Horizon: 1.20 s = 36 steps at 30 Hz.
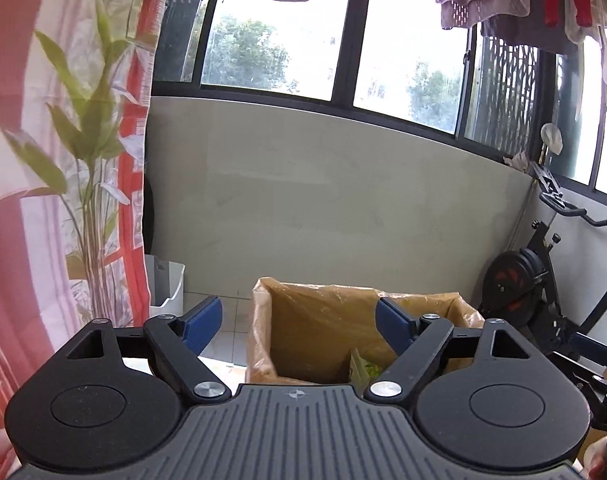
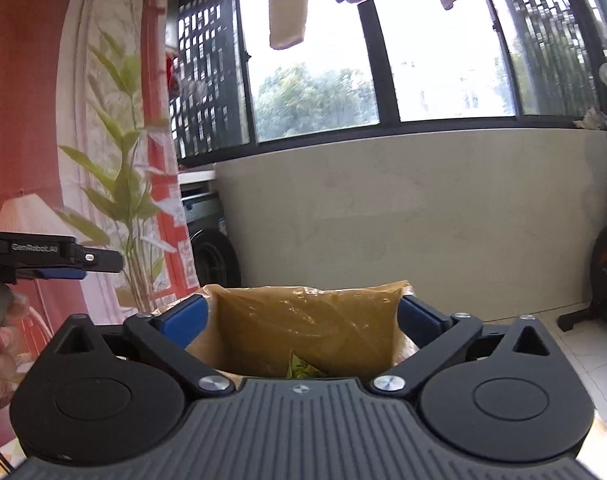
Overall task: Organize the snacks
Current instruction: 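Grasp the red packet with the right gripper while the left tool returns to the pile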
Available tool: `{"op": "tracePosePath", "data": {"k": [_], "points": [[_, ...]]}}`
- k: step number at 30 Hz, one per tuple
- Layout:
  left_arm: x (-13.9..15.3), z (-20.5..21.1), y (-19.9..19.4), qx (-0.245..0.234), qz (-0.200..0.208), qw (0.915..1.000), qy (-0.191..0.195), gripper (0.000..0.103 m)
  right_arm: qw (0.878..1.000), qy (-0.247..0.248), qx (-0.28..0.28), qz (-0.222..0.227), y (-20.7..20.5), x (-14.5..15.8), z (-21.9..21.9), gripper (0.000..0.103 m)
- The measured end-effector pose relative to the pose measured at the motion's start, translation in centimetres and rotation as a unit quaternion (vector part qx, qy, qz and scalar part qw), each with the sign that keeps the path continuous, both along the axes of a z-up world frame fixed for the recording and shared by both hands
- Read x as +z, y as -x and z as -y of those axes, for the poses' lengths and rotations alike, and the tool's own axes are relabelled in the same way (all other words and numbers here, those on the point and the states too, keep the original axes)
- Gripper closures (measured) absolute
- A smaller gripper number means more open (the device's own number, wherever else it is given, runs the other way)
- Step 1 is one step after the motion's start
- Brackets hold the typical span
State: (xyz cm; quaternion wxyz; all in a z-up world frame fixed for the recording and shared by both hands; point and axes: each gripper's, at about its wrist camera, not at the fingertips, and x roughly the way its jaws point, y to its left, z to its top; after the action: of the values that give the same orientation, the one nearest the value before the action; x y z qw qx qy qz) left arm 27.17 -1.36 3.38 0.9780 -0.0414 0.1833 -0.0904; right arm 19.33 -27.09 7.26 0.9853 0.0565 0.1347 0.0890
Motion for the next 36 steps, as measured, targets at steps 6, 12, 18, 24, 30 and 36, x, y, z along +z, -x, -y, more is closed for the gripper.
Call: {"op": "tracePosePath", "data": {"k": [6, 12, 18, 24, 30, 36], "points": [[-2.7, -3.4, 3.2, 0.013, -0.013, 0.9998, -0.006, 0.008, 1.000, -0.022, 0.006, -0.005, 3.6, -2.6, 0.6, 0.000], [-8.6, -6.0, 5.9, 0.061, -0.052, 0.9965, -0.025, 0.008, 0.997, 0.004, 0.004, -0.071, 6.1, -6.9, 0.8, 0.000], [-13.0, -8.2, 7.4, 0.088, -0.105, 0.9905, 0.016, 0.008, 0.983, 0.074, -0.005, -0.169, 7.9, -11.3, 0.5, 0.003], [-14.7, -8.5, 8.1, 0.094, -0.124, 0.9874, 0.031, 0.008, 0.973, 0.089, 0.013, -0.214, 10.0, -13.6, 0.8, 0.010], [-16.1, -7.4, 8.8, 0.089, -0.132, 0.9870, 0.019, 0.008, 0.956, 0.129, 0.038, -0.259, 11.4, -15.8, 0.4, 0.016], [-16.8, -6.8, 9.1, 0.084, -0.139, 0.9867, 0.003, 0.008, 0.951, 0.114, 0.041, -0.283, 11.7, -17.4, 0.5, 0.017]]}}
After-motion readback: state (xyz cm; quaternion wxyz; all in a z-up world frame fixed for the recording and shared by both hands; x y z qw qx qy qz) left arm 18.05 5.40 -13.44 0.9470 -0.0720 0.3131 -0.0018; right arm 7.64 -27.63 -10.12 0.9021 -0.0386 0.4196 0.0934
